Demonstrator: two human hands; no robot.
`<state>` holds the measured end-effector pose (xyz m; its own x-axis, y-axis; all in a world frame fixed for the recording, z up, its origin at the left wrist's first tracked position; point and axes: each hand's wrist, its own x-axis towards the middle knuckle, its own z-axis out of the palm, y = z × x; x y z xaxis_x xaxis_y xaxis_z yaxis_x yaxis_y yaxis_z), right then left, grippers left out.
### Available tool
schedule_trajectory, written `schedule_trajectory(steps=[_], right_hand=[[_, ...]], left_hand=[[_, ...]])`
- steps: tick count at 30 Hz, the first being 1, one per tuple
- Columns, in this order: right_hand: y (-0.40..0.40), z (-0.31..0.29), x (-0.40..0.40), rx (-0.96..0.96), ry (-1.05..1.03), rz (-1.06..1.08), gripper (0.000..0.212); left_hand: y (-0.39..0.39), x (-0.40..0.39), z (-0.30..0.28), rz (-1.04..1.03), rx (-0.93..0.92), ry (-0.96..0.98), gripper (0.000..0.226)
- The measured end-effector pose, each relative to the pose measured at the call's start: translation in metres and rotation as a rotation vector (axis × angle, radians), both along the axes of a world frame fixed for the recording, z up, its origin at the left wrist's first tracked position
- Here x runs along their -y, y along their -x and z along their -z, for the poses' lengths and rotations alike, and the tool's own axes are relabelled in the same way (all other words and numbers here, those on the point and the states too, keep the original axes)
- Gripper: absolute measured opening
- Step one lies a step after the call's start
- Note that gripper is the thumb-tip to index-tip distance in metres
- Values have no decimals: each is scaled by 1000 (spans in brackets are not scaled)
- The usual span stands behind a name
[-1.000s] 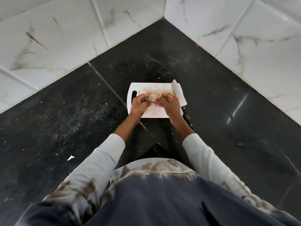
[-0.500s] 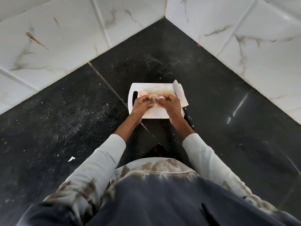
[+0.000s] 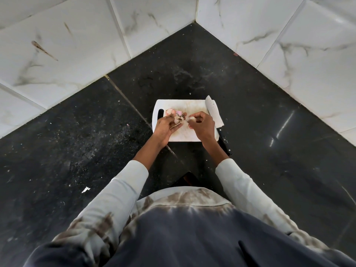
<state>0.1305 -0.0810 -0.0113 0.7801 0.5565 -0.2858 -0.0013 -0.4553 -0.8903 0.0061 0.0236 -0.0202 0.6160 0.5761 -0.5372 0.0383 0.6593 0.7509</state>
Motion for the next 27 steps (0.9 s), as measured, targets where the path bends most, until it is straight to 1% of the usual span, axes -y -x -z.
schedule_trajectory(steps=[3,7,9,11,13,16,17,20,22,24,26,27], right_hand=[[-4,7,3,95,58,-11,9],[-1,7,5,189,115,-106,12],[1,3,4,222,107,-106,11],[1,0,2,213,83,-94,9],[0,-3,1,224,63,-73,10],[0,-7,1,251,58,-40,24],[0,-9,2,272,71,-40,25],[2,-10,4,333,113,-43,11],[2,-9,4,314,86,-40,9],[4,-12,1,307,20,-46,5],[8,-17,0,353,-34,-121,10],[10,-16,-1,386,-42,-181,14]], left_hand=[[1,-4,-3,-15,-21,-3,25],[3,-4,0,-19,-84,-45,39],[3,-1,-2,-9,-89,-62,42],[3,1,-5,-5,-79,-65,42],[3,3,-5,-1,-74,-71,38],[4,1,-5,-2,-85,-86,33],[5,1,-6,-5,-89,-88,31],[6,1,-9,-12,-95,-86,18],[6,1,-9,-23,-98,-84,16],[5,1,-8,-45,-115,-89,20],[4,1,-7,-67,-135,-93,23],[3,2,-8,-76,-140,-90,21]])
